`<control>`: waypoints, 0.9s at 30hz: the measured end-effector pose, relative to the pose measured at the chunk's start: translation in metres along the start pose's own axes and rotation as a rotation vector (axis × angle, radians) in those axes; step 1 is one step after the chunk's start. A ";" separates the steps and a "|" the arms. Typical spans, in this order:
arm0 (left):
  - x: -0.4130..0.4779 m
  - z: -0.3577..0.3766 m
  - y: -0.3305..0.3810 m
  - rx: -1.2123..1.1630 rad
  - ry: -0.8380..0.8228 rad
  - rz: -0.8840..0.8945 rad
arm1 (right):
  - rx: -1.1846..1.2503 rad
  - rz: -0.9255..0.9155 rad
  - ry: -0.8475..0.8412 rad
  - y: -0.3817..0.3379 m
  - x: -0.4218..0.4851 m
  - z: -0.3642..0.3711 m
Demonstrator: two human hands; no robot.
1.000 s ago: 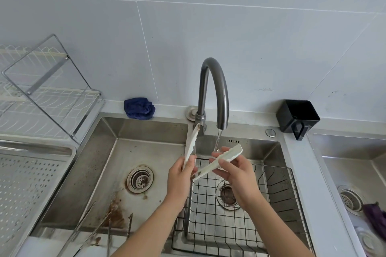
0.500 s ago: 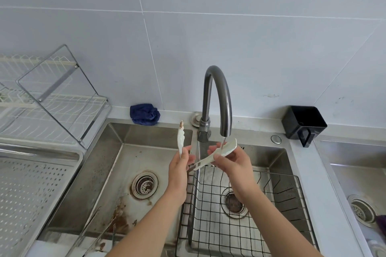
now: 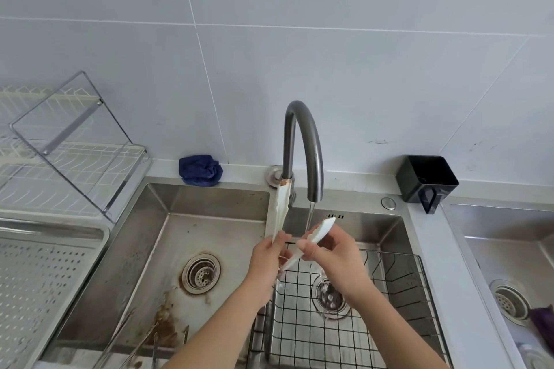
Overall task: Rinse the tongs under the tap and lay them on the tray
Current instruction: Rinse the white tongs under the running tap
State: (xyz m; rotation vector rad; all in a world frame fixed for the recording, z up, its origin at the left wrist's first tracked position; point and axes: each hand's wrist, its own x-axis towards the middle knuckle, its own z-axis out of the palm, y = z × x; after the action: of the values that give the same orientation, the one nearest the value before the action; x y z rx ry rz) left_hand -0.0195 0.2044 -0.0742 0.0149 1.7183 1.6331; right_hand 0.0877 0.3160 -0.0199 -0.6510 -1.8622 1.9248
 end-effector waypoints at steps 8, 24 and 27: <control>-0.028 -0.024 -0.026 0.090 0.014 0.018 | 0.041 0.061 -0.095 0.010 -0.002 0.019; -0.068 -0.059 -0.026 -0.242 -0.440 -0.354 | -0.100 0.434 0.091 0.062 0.013 0.030; -0.076 -0.060 -0.022 -0.043 -0.368 -0.237 | -0.031 0.440 0.142 0.059 0.018 0.030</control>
State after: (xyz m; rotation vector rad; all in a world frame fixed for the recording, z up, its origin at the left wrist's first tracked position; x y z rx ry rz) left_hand 0.0145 0.1118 -0.0611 0.0835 1.3498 1.3928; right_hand 0.0584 0.2985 -0.0790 -1.2598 -1.7711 2.0405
